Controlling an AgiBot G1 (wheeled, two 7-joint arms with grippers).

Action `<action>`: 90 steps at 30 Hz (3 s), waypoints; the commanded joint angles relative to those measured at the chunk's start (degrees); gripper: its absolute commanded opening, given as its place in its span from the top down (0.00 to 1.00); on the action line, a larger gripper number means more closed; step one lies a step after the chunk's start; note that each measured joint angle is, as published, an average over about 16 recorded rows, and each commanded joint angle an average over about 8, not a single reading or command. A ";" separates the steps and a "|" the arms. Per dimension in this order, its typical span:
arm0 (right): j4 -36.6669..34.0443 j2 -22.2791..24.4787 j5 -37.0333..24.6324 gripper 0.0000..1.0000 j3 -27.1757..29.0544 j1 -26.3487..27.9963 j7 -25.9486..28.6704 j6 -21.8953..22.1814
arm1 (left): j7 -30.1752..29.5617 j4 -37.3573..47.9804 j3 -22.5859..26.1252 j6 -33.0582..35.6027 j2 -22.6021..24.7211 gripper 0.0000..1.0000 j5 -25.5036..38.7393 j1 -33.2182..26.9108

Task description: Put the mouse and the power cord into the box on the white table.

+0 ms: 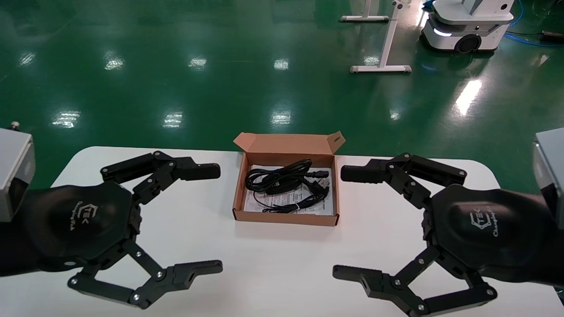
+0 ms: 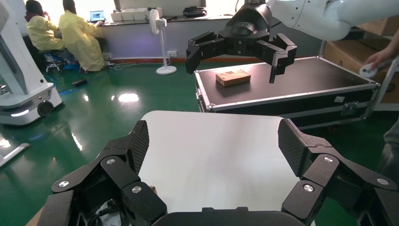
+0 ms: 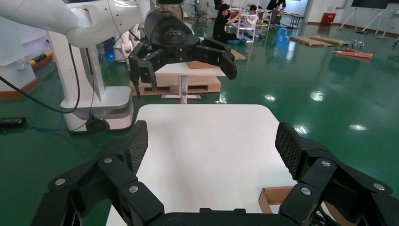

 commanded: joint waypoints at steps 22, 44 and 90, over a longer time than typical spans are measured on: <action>-0.99 -0.32 -1.13 0.00 -0.53 0.86 -0.60 0.21 | 0.19 1.11 0.52 -0.38 0.70 0.00 0.71 -0.58; -1.11 -0.38 -1.27 0.00 -0.62 0.97 -0.67 0.29 | 0.25 1.25 0.61 -0.47 0.79 0.00 0.82 -0.67; -1.15 -0.38 -1.31 0.00 -0.63 1.00 -0.71 0.29 | 0.25 1.29 0.61 -0.47 0.82 0.00 0.84 -0.69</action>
